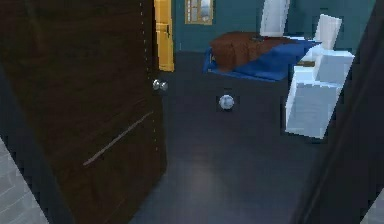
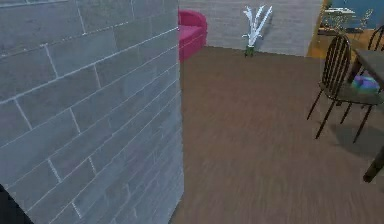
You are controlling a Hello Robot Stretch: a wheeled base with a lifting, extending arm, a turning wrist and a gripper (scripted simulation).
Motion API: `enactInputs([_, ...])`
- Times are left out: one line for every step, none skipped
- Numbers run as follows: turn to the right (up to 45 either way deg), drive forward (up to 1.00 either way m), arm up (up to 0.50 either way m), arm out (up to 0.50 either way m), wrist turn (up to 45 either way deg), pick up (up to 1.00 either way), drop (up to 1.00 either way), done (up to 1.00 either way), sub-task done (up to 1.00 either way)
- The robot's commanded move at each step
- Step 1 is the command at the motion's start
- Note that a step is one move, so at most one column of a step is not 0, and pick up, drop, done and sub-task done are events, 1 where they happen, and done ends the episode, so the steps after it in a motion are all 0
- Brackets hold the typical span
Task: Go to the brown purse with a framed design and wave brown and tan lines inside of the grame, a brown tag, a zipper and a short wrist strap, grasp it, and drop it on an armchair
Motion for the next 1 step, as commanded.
enactInputs([0.0, 0.60, 0.00, 0.00, 0.0, 0.00, 0.00, 0.00, 0.00])
